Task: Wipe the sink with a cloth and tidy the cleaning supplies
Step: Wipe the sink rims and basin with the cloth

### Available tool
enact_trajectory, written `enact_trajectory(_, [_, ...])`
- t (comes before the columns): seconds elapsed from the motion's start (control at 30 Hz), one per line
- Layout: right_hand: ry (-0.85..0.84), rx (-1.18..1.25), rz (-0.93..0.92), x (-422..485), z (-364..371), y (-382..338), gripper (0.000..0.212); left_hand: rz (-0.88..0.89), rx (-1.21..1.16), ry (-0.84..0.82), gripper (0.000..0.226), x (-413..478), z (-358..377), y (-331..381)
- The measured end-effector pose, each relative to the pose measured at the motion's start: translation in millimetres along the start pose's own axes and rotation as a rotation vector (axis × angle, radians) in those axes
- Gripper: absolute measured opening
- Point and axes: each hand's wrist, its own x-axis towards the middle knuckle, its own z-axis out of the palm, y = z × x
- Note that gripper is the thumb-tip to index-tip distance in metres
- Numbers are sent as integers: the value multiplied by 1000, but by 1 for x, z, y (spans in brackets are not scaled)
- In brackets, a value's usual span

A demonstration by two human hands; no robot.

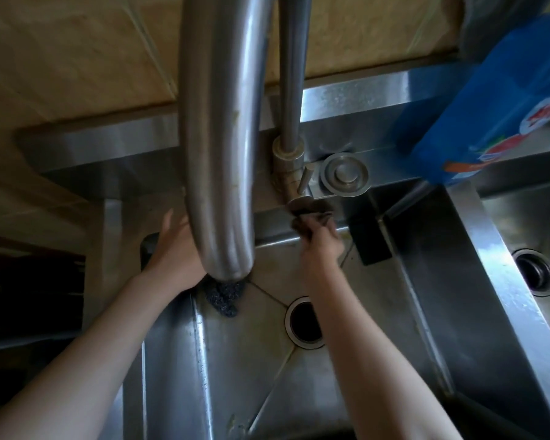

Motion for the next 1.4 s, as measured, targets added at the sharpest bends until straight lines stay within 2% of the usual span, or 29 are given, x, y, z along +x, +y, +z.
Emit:
enact_trajectory(0.07, [-1,49,-98,12,-9,-35,29,13,26,57,44,2,1,1])
enact_trajectory(0.13, [25,99,-165,19,-16,-68,29,19,38,30,42,-1,-2,2])
enact_trajectory(0.23, [30,77,-251,20,-15,-82,48,48,23,-7,45,-1,-4,-2])
enact_trajectory(0.33, [32,53,-251,8,-4,-62,51,72,48,-6,49,-5,-7,-3])
enact_trajectory(0.47, [35,21,-125,-16,12,0,45,9,-8,82,49,-17,-16,-18])
enact_trajectory(0.57, [34,-15,82,-46,23,52,43,-44,-96,73,49,-28,-18,-35])
enact_trajectory(0.63, [-19,47,236,-66,29,78,41,-66,-120,56,51,-34,-17,-40])
enact_trajectory(0.73, [-16,6,353,-80,33,90,40,-114,-128,7,48,-39,-14,-38])
enact_trajectory(0.8, [6,14,364,-78,32,80,35,-119,-112,-8,46,-39,-16,-37])
enact_trajectory(0.87, [3,-32,339,-69,26,62,27,-128,-108,-34,49,-40,-21,-34])
enact_trajectory(0.93, [-85,-58,312,-57,19,37,25,-158,-110,-1,49,-42,-30,-28])
enact_trajectory(1.0, [-133,-45,252,-35,9,10,24,-163,-80,138,44,-45,-38,-17])
enact_trajectory(1.1, [-94,10,75,-3,-4,-40,25,-100,50,364,41,-49,-42,-5])
enact_trajectory(1.17, [-72,26,-24,15,-14,-67,26,-122,68,322,30,-49,-41,-7])
enact_trajectory(1.23, [-49,-3,-86,25,-19,-75,40,-96,81,266,16,-47,-39,-14])
enact_trajectory(1.3, [-38,-16,-123,26,-18,-67,50,-61,76,239,16,-45,-39,-16])
enact_trajectory(1.4, [-12,13,-116,25,-11,-32,53,-83,13,327,22,-46,-39,-13])
